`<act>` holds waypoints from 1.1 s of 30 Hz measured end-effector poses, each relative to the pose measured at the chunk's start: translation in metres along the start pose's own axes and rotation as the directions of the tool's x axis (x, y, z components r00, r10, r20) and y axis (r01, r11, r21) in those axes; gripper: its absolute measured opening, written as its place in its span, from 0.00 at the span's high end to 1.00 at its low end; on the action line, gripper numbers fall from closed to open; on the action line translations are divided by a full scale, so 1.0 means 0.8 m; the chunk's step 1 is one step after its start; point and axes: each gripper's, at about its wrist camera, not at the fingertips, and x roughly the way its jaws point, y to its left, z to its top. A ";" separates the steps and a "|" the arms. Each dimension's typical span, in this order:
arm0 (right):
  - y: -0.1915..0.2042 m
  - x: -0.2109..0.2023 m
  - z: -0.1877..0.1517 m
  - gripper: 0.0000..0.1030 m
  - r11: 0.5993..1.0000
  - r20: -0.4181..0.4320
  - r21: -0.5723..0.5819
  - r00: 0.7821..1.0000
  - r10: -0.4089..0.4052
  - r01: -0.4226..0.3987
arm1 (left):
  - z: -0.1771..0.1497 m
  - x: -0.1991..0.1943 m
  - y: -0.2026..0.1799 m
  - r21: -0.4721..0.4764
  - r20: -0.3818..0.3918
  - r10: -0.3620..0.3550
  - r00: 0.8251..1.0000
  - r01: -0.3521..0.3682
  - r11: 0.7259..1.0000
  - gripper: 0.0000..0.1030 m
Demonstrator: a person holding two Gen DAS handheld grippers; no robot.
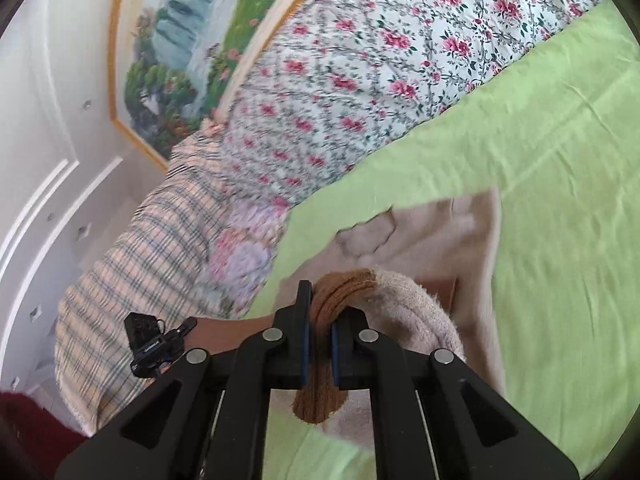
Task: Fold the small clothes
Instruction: 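Lay the hem over the collar with both grippers, then open both grippers and withdraw from the folded sweater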
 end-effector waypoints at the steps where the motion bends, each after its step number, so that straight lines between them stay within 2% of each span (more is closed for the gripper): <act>1: -0.007 0.017 0.013 0.91 1.000 -0.003 0.006 1.000 -0.013 0.013 | 0.007 0.013 0.010 -0.017 -0.004 0.008 1.000 -0.008 1.000 0.94; 4: -0.037 0.069 0.040 0.91 0.998 -0.015 0.044 0.999 -0.052 0.052 | 0.031 0.060 0.041 -0.057 -0.021 0.048 0.999 -0.049 0.997 0.94; 7: -0.069 0.114 0.051 0.91 0.985 -0.052 0.061 0.986 -0.155 0.159 | 0.045 0.111 0.071 -0.092 -0.061 0.092 0.994 -0.097 0.991 0.94; 11: -0.107 0.158 0.042 0.91 0.947 -0.121 0.050 0.943 -0.311 0.318 | 0.045 0.168 0.104 -0.117 -0.131 0.141 0.981 -0.156 0.981 0.93; 14: -0.126 0.170 0.033 0.90 0.928 -0.159 0.079 0.923 -0.350 0.365 | 0.034 0.202 0.126 -0.141 -0.197 0.173 0.965 -0.203 0.969 0.93; 15: -0.129 0.168 0.032 0.90 0.925 -0.161 0.099 0.924 -0.347 0.366 | 0.029 0.206 0.129 -0.151 -0.212 0.178 0.961 -0.213 0.965 0.92; 17: -0.125 0.150 0.032 0.86 0.930 -0.132 0.138 0.937 -0.323 0.340 | 0.020 0.196 0.127 -0.165 -0.209 0.164 0.964 -0.200 0.966 0.88; 18: -0.119 0.138 0.032 0.84 0.934 -0.109 0.143 0.943 -0.315 0.328 | 0.014 0.185 0.118 -0.166 -0.197 0.143 0.970 -0.177 0.970 0.84; 20: -0.097 0.114 0.028 0.73 0.941 -0.060 0.120 0.948 -0.312 0.317 | -0.002 0.164 0.097 -0.146 -0.195 0.120 0.973 -0.150 0.978 0.82; 22: -0.070 0.097 0.014 0.70 0.957 -0.028 0.086 0.961 -0.277 0.278 | -0.027 0.149 0.066 -0.126 -0.204 0.067 0.977 -0.094 0.988 0.74; 24: -0.046 0.105 -0.007 0.70 0.970 -0.085 0.014 0.967 -0.242 0.244 | -0.048 0.155 0.040 -0.102 -0.246 0.025 0.969 -0.051 0.993 0.71; 26: -0.028 0.136 -0.031 0.70 0.956 -0.203 -0.099 0.935 -0.290 0.275 | -0.060 0.175 0.022 -0.067 -0.305 0.021 0.952 -0.044 0.997 0.71; 28: -0.022 0.167 -0.041 0.70 0.925 -0.267 -0.198 0.891 -0.368 0.323 | -0.062 0.200 0.015 -0.006 -0.348 0.083 0.934 -0.091 0.996 0.71; 31: -0.045 0.185 -0.018 0.70 0.893 -0.272 -0.183 0.852 -0.447 0.411 | -0.031 0.222 0.036 -0.010 -0.339 0.129 0.932 -0.140 0.990 0.73; 33: -0.070 0.175 0.010 0.70 0.848 -0.214 -0.142 0.821 -0.530 0.511 | 0.005 0.224 0.058 -0.011 -0.292 0.218 0.931 -0.232 0.973 0.72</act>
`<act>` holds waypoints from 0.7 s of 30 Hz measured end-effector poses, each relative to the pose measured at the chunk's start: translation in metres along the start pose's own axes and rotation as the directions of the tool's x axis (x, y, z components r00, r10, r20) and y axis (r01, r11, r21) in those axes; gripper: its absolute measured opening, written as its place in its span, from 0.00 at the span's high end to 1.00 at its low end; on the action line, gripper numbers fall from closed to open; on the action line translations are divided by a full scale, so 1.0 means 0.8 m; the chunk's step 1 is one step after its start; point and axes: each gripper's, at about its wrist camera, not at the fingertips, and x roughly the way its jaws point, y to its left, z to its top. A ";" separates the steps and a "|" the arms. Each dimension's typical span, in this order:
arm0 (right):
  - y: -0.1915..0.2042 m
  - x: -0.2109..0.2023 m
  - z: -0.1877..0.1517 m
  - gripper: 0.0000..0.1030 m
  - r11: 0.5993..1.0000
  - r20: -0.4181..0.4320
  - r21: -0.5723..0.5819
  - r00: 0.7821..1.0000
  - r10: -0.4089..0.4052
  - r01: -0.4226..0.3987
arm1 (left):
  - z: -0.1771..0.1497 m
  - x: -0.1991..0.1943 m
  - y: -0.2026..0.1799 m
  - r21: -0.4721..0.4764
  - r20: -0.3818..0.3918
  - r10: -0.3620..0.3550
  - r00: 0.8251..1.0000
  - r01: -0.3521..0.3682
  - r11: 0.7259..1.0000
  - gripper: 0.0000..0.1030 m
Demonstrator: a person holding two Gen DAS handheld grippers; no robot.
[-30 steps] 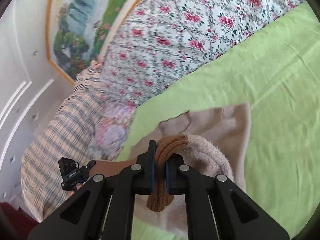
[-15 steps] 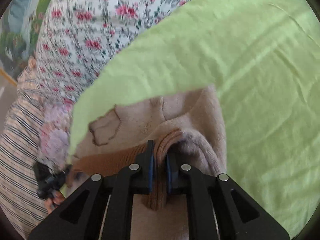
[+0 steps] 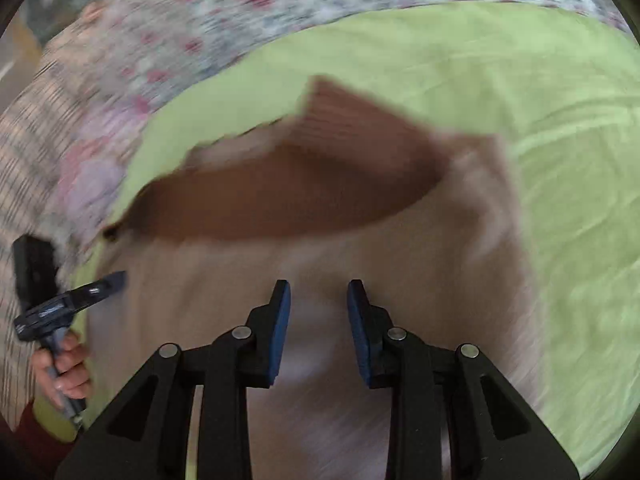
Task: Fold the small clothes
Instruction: 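Open both grippers and withdraw from the folded sweater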
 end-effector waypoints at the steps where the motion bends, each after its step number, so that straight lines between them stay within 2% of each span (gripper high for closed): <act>1: -0.013 -0.003 0.006 0.70 0.999 0.019 0.041 0.999 -0.031 0.030 | 0.015 -0.004 0.012 -0.022 0.027 0.039 0.999 -0.038 0.999 0.72; 2: -0.029 -0.009 0.010 0.70 0.994 0.036 0.101 0.998 -0.045 0.041 | 0.027 -0.009 0.024 -0.047 0.050 0.066 0.997 -0.064 0.997 0.72; 4: -0.046 -0.021 0.007 0.70 0.985 0.062 0.174 0.998 -0.004 -0.007 | 0.039 -0.024 0.054 -0.126 0.082 0.073 0.994 -0.063 0.990 0.72; 6: -0.040 -0.038 -0.009 0.67 0.987 0.084 0.161 0.996 0.001 -0.015 | 0.030 -0.044 0.072 -0.173 0.113 0.051 0.992 -0.031 0.984 0.72; 7: -0.034 -0.046 -0.022 0.60 0.989 0.090 0.144 0.996 0.009 -0.022 | 0.022 -0.050 0.075 -0.179 0.119 0.045 0.992 -0.023 0.984 0.72; 8: -0.025 -0.051 -0.032 0.54 0.990 0.095 0.136 0.995 0.027 -0.040 | 0.004 -0.057 0.076 -0.183 0.115 0.045 0.992 -0.024 0.983 0.72; 9: -0.016 -0.056 -0.045 0.53 0.990 0.099 0.127 0.994 0.055 -0.068 | -0.009 -0.063 0.074 -0.181 0.117 0.040 0.992 -0.019 0.983 0.72; 15: 0.039 -0.086 -0.116 0.53 0.988 0.093 0.053 0.985 0.143 -0.149 | -0.107 -0.126 0.039 -0.151 0.143 -0.019 0.990 0.040 0.988 0.72; 21: 0.059 -0.115 -0.166 0.52 0.979 0.098 0.045 0.976 0.192 -0.197 | -0.171 -0.168 0.014 -0.131 0.124 -0.073 0.990 0.089 0.987 0.70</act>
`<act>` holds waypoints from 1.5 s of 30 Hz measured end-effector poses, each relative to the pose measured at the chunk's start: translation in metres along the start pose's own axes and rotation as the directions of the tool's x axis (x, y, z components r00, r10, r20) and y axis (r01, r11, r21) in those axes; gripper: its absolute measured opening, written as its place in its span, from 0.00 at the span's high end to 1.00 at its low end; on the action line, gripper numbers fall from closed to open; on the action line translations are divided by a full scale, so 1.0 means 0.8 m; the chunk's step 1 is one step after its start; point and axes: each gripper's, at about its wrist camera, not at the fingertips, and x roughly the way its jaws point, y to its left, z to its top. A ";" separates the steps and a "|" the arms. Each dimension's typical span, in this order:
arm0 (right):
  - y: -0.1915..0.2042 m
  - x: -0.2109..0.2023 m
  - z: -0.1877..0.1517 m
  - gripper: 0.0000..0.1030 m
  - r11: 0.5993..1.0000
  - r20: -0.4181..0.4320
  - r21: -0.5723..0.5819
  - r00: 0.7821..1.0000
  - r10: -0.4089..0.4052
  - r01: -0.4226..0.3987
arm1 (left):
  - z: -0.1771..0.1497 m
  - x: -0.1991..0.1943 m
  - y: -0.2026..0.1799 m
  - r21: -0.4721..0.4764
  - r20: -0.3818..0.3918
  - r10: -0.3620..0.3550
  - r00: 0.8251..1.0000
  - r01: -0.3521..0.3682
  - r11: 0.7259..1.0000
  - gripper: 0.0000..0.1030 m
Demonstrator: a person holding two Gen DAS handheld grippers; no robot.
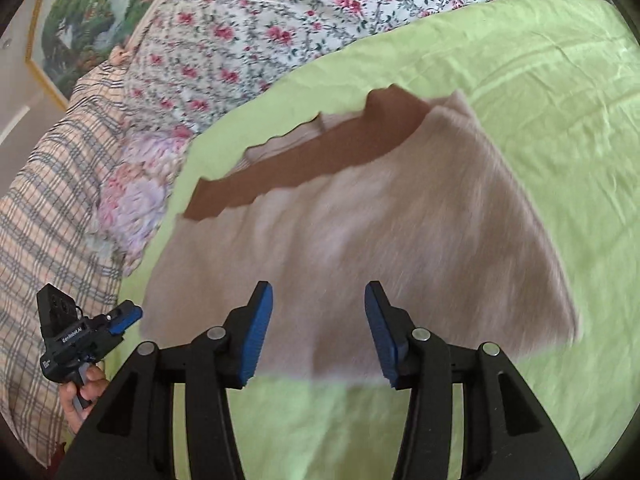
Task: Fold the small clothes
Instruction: 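Open both grippers and withdraw from the folded sweater, then grasp the sweater side with both grippers and fold it over lengthwise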
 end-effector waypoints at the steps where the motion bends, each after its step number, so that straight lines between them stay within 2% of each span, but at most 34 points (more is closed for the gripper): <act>1: 0.001 -0.004 -0.006 0.51 1.000 0.002 0.004 1.000 0.004 -0.004 | -0.008 -0.004 -0.003 -0.002 -0.003 -0.009 1.000 0.009 1.000 0.68; 8: 0.010 -0.016 -0.048 0.47 0.999 -0.030 0.023 0.999 0.030 -0.029 | -0.048 -0.015 -0.010 -0.011 -0.040 -0.031 0.999 0.031 0.999 0.60; 12: 0.015 -0.020 -0.067 0.47 0.999 -0.052 0.019 0.998 0.032 -0.031 | -0.061 -0.017 -0.006 -0.035 -0.050 -0.044 0.998 0.042 0.999 0.50; 16: 0.017 -0.022 -0.076 0.46 0.999 -0.067 0.018 0.997 0.039 -0.038 | -0.066 -0.015 -0.002 -0.053 -0.057 -0.040 0.998 0.037 0.998 0.50; 22: 0.022 -0.026 -0.077 0.45 0.999 -0.058 0.019 0.997 0.052 -0.051 | -0.057 -0.003 0.014 -0.127 -0.052 -0.019 0.998 0.012 0.992 0.50; 24: 0.024 -0.028 -0.076 0.45 0.998 -0.051 0.015 0.997 0.060 -0.059 | -0.052 0.004 0.020 -0.153 -0.048 -0.010 0.999 0.002 0.988 0.44; 29: 0.026 -0.028 -0.071 0.44 0.997 -0.047 0.021 0.996 0.070 -0.069 | -0.039 0.031 0.041 -0.234 -0.036 0.004 0.999 -0.012 0.972 0.40; 32: 0.023 -0.026 -0.065 0.44 0.997 -0.051 0.023 0.996 0.073 -0.072 | -0.025 0.040 0.057 -0.300 0.031 -0.019 0.999 0.027 0.954 0.41; 36: 0.016 -0.023 -0.054 0.44 0.997 -0.049 0.026 0.996 0.078 -0.076 | 0.001 0.051 0.063 -0.313 0.068 0.019 0.998 0.004 0.950 0.41; 38: 0.010 -0.018 -0.042 0.44 0.997 -0.047 0.023 0.997 0.069 -0.068 | 0.011 0.057 0.062 -0.307 0.081 0.040 0.996 -0.014 0.952 0.44; 39: 0.008 -0.016 -0.035 0.44 0.997 -0.041 0.023 0.997 0.068 -0.067 | 0.017 0.062 0.061 -0.296 0.085 0.059 0.995 -0.031 0.955 0.53; 40: 0.005 -0.013 -0.026 0.44 0.997 -0.033 0.021 0.997 0.070 -0.069 | 0.021 0.064 0.060 -0.289 0.086 0.070 0.994 -0.043 0.956 0.75; 41: 0.002 -0.011 -0.017 0.44 0.997 -0.027 0.017 0.997 0.071 -0.071 | 0.027 0.068 0.059 -0.278 0.082 0.067 0.994 -0.042 0.960 0.84; 43: -0.007 -0.003 0.003 0.44 0.997 -0.024 0.021 0.997 0.076 -0.075 | 0.034 0.066 0.049 -0.254 0.097 0.072 0.993 -0.045 0.966 0.87; 45: -0.019 0.008 0.028 0.44 0.996 -0.030 0.030 0.996 0.081 -0.080 | 0.042 0.057 0.017 -0.154 0.129 0.092 0.987 -0.071 0.986 0.89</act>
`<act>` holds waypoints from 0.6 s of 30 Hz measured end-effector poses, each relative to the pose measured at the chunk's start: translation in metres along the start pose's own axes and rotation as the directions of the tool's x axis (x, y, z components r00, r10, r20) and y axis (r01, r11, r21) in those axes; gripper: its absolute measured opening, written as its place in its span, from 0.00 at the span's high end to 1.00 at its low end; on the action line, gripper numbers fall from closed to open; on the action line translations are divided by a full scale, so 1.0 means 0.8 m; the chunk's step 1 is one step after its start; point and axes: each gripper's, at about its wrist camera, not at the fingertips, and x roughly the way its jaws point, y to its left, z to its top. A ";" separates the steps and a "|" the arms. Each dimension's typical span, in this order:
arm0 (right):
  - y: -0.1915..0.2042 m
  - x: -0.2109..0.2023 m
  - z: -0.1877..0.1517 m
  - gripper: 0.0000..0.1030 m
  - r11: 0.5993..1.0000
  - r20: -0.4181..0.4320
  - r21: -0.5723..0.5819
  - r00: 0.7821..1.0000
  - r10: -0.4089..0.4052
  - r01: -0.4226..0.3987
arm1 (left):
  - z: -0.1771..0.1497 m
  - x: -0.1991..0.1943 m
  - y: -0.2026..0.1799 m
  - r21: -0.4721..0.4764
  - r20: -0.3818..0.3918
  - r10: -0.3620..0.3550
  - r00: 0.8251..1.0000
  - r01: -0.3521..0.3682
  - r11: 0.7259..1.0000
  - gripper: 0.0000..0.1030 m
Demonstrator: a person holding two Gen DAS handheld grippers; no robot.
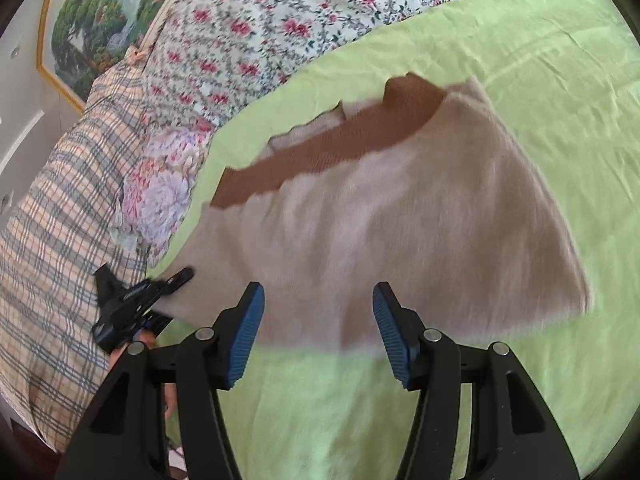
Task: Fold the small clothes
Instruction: 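Grasp the sweater side with both grippers and fold it over lengthwise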
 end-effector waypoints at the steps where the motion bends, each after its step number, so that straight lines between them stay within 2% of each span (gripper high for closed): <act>1: -0.005 0.003 0.009 0.44 1.000 -0.005 0.006 1.000 0.003 -0.003 | 0.001 -0.005 -0.020 0.056 0.014 0.001 1.000 -0.001 0.998 0.90; 3: -0.018 0.015 0.030 0.44 0.998 -0.032 0.035 0.998 0.048 -0.047 | 0.000 -0.011 -0.056 0.129 0.013 -0.034 0.999 0.032 0.991 0.93; 5: -0.031 0.031 0.055 0.44 0.987 -0.070 0.092 0.988 0.138 -0.131 | -0.007 -0.009 -0.098 0.211 -0.011 -0.064 0.998 0.065 0.975 0.93; 7: -0.038 0.045 0.073 0.43 0.961 -0.096 0.148 0.964 0.250 -0.235 | -0.020 0.002 -0.134 0.280 -0.047 -0.087 0.995 0.097 0.955 0.93; 8: -0.041 0.055 0.084 0.36 0.938 -0.113 0.182 0.941 0.319 -0.296 | -0.030 0.011 -0.151 0.313 -0.072 -0.098 0.993 0.116 0.943 0.93; 10: -0.038 0.072 0.099 0.25 0.914 -0.132 0.205 0.916 0.380 -0.349 | -0.050 0.029 -0.174 0.364 -0.113 -0.104 0.988 0.139 0.921 0.93; 11: -0.036 0.081 0.106 0.23 0.909 -0.137 0.207 0.910 0.392 -0.361 | -0.058 0.037 -0.180 0.379 -0.132 -0.104 0.986 0.147 0.914 0.93; 14: -0.029 0.120 0.123 0.22 0.871 -0.185 0.248 0.862 0.471 -0.423 | -0.084 0.069 -0.191 0.414 -0.194 -0.081 0.978 0.156 0.897 0.94; 17: -0.013 0.161 0.128 0.21 0.889 -0.247 0.245 0.861 0.444 -0.387 | -0.094 0.086 -0.189 0.409 -0.238 -0.074 0.968 0.169 0.897 0.94; 18: -0.008 0.170 0.129 0.22 0.902 -0.256 0.231 0.872 0.417 -0.364 | -0.096 0.088 -0.189 0.415 -0.235 -0.072 0.969 0.167 0.894 0.94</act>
